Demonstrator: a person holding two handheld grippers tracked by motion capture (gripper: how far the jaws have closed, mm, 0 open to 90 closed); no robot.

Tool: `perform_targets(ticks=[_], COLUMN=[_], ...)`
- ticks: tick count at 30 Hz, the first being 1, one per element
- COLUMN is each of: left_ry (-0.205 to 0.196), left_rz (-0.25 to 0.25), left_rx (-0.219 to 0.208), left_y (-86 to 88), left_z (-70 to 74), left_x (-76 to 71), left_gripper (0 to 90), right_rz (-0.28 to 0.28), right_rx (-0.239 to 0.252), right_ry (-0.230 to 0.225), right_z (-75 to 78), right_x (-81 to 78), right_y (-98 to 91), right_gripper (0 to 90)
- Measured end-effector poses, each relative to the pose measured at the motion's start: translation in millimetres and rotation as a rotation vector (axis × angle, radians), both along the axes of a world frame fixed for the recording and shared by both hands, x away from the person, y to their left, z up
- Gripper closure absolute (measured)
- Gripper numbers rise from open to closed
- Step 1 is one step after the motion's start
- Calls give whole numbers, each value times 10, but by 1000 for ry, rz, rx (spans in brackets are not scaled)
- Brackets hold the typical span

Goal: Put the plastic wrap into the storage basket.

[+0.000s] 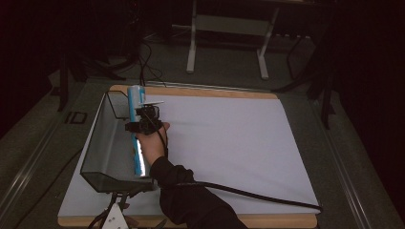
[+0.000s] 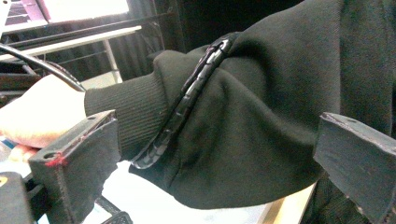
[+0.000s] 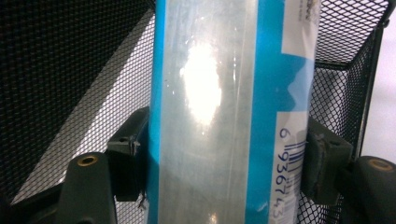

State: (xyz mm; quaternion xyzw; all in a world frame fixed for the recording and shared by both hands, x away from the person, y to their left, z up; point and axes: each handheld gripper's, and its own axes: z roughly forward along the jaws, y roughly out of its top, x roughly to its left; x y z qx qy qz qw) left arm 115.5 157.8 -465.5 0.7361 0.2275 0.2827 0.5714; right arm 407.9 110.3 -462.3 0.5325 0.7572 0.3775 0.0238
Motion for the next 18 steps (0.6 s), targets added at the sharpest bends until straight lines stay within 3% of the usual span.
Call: perform_targets(ticks=[5, 10, 18], left_ry=[4, 6, 9], left_rz=[-3, -5, -7], left_rx=[-2, 1, 1], left_y=[-3, -10, -13], left_z=[-2, -4, -6], left_x=[7, 9, 8], left_gripper=[18, 18, 18], right_rz=[-14, 19, 80], right_rx=[-1, -23, -85], right_ry=[21, 14, -66], right_z=[-79, -73, -67], right_x=[30, 45, 23], right_y=[3, 5, 33], right_gripper=[304, 293, 252])
